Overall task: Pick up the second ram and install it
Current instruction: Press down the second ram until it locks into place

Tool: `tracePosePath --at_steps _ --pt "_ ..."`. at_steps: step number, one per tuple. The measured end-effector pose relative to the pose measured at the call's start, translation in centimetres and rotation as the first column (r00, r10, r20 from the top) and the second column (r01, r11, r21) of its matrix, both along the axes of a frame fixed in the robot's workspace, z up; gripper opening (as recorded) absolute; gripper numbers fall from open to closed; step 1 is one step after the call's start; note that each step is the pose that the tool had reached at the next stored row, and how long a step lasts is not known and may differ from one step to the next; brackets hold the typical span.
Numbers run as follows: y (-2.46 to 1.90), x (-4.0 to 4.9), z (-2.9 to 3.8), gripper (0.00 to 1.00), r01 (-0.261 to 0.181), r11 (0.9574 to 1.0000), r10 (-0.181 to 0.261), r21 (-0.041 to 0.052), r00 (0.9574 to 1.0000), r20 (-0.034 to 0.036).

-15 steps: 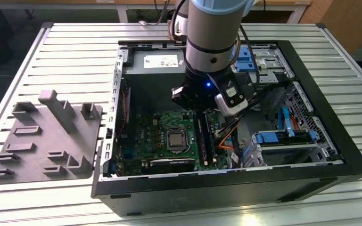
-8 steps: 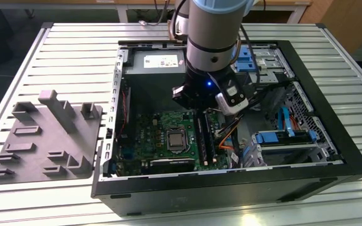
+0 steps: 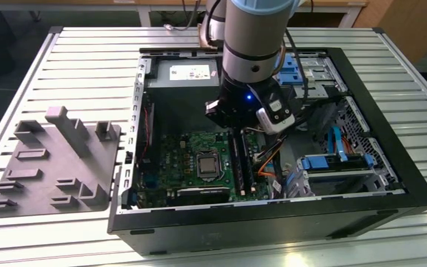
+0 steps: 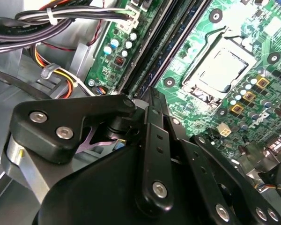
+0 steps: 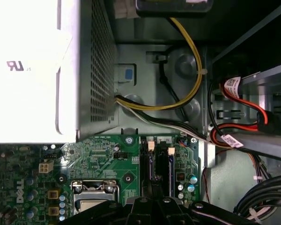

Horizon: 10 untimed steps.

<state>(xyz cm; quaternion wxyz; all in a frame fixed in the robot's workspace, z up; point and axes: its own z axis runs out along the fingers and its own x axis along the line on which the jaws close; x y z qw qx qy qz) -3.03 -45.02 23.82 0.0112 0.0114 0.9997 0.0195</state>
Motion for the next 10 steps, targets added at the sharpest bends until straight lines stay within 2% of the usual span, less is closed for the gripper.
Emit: tracePosePath --at_steps 5,10 --pt "0.35 0.1 -0.03 0.11 0.0 1.0 0.0 0.0001 1.0 0.0" --pt "0.39 0.12 -0.03 0.11 0.0 1.0 0.0 0.0021 1.0 0.0"
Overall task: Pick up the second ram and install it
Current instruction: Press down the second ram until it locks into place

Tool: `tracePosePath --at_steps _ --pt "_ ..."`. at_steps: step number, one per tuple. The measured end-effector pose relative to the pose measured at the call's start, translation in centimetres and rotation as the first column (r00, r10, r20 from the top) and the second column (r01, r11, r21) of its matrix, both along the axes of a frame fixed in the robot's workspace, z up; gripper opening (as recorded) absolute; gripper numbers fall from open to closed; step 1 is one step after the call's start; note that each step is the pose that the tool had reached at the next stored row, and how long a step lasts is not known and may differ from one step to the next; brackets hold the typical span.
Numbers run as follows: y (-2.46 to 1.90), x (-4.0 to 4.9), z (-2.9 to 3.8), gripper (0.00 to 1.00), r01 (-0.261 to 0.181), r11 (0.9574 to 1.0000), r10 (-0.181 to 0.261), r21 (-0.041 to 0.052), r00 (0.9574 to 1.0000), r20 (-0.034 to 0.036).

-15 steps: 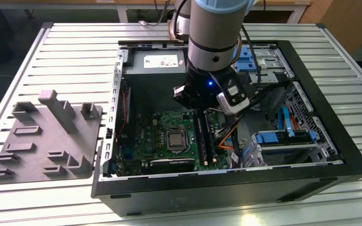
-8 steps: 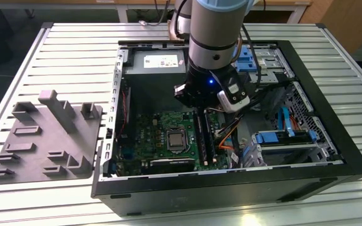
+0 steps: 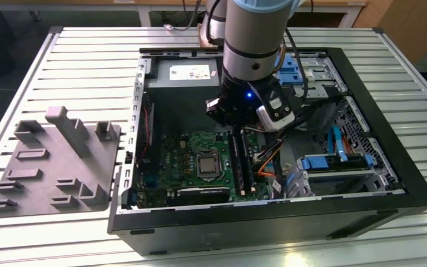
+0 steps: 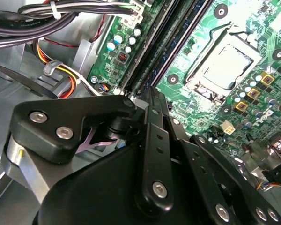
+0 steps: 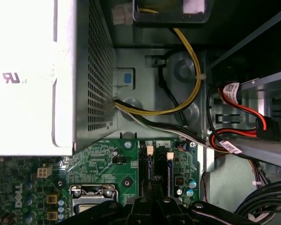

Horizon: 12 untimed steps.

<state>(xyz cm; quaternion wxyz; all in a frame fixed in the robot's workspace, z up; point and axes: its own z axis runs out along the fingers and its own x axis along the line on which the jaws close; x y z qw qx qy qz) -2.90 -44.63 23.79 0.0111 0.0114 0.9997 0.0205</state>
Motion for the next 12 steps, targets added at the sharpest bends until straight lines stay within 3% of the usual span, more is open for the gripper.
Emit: tracePosePath --at_steps 12 --pt "0.01 0.03 -0.41 0.11 0.0 1.0 0.0 0.0004 1.0 0.0"
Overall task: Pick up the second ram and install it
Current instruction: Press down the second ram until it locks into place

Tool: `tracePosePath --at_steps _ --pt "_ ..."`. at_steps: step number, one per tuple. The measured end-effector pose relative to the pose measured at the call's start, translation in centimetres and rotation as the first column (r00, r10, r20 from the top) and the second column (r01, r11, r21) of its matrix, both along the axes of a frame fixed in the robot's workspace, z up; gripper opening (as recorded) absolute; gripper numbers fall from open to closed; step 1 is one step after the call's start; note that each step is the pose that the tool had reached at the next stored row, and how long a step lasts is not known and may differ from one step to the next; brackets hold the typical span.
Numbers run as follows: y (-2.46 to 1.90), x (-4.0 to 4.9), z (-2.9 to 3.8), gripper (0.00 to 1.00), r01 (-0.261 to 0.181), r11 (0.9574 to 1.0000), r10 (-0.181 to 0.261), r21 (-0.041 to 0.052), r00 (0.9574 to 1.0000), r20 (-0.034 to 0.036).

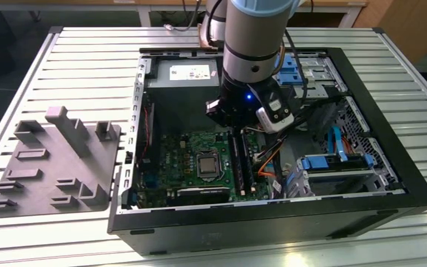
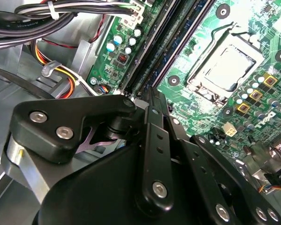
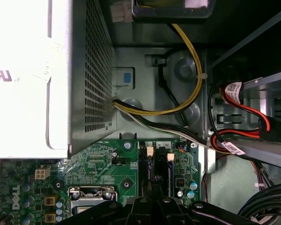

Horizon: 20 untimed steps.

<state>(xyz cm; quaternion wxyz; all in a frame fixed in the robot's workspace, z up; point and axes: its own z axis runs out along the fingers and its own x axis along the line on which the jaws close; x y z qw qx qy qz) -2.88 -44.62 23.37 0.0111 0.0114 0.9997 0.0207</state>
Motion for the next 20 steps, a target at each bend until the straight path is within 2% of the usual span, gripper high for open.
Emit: tracePosePath --at_steps 6,13,20 --pt "0.01 0.02 -0.11 0.11 0.0 1.0 0.0 0.0 1.0 0.0" --pt "0.39 0.02 -0.23 0.11 0.0 1.0 0.0 0.0 1.0 0.0" --pt "0.45 0.02 -0.29 0.11 0.0 1.0 0.0 0.0 1.0 0.0"
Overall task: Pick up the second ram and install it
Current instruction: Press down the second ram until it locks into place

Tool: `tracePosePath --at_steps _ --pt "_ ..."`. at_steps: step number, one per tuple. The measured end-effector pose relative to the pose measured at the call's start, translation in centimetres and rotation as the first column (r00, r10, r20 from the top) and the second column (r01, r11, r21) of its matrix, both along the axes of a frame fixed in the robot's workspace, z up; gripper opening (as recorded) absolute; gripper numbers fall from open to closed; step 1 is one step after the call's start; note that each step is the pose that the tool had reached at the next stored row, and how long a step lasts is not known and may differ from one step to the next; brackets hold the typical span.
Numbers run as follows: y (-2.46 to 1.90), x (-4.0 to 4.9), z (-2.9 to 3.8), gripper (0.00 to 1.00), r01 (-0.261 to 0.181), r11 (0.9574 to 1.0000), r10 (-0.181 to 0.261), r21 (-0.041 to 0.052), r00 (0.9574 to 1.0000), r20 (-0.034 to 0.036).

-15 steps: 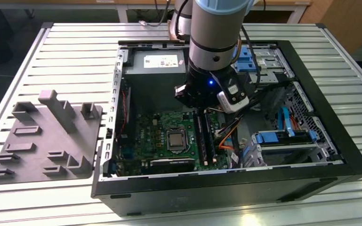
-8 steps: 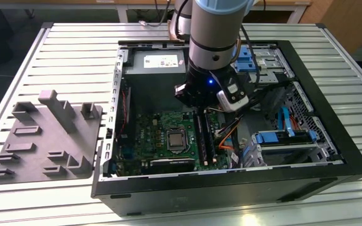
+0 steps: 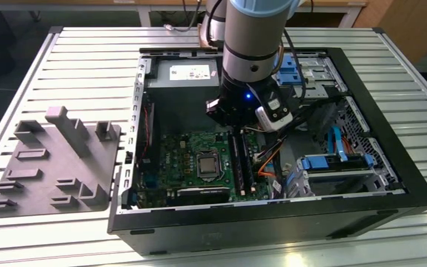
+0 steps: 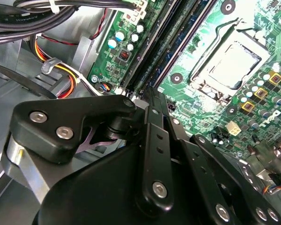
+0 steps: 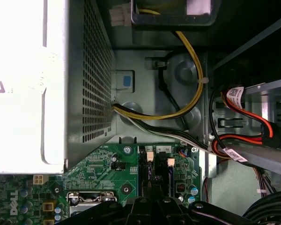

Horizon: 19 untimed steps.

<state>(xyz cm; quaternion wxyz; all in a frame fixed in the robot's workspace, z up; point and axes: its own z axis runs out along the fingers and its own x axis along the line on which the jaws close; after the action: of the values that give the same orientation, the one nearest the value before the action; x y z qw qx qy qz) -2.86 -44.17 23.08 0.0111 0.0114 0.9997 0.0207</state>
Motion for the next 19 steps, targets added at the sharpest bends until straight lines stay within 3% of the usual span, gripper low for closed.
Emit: tracePosePath --at_steps 19 --pt "0.0 0.0 -0.38 0.11 0.0 1.0 0.0 0.0002 1.0 0.0001"
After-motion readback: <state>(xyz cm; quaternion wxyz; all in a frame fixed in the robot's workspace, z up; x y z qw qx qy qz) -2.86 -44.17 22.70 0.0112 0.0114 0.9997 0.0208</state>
